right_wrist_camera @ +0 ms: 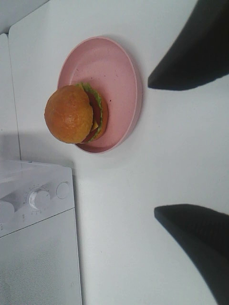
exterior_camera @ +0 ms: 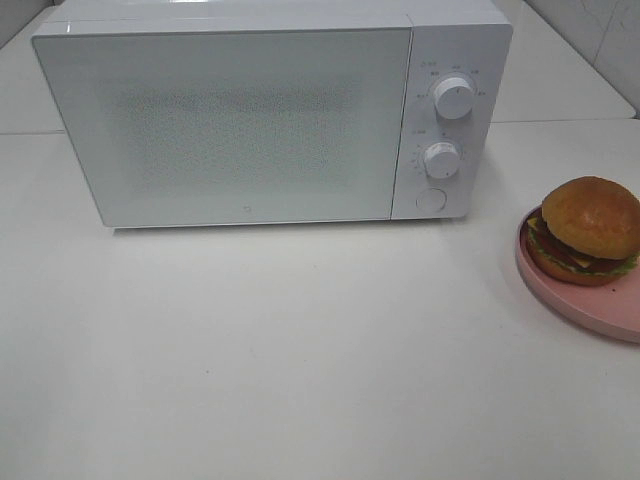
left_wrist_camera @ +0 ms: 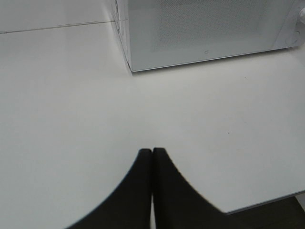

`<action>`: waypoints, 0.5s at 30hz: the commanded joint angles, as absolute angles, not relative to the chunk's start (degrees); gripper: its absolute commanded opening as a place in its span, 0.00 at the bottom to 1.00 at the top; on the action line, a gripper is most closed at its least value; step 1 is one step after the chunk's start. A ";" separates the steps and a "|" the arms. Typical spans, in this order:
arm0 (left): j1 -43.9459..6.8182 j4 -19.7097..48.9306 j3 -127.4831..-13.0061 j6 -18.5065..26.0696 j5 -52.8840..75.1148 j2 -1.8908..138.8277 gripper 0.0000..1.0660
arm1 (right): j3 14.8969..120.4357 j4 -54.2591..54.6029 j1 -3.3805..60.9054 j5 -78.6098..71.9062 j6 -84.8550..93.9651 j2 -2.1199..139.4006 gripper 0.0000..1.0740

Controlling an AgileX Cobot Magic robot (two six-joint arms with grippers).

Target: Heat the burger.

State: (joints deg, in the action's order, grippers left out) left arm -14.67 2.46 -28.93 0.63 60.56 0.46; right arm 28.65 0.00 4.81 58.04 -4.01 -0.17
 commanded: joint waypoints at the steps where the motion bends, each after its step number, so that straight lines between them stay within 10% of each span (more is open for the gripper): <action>1: -14.61 2.75 -28.88 0.63 59.64 0.52 0.00 | 28.59 -0.57 4.41 57.47 -3.38 -1.78 0.59; 15: -5.10 2.75 -28.88 0.63 59.64 0.46 0.00 | 28.59 -0.57 -0.06 57.47 -3.32 -1.78 0.59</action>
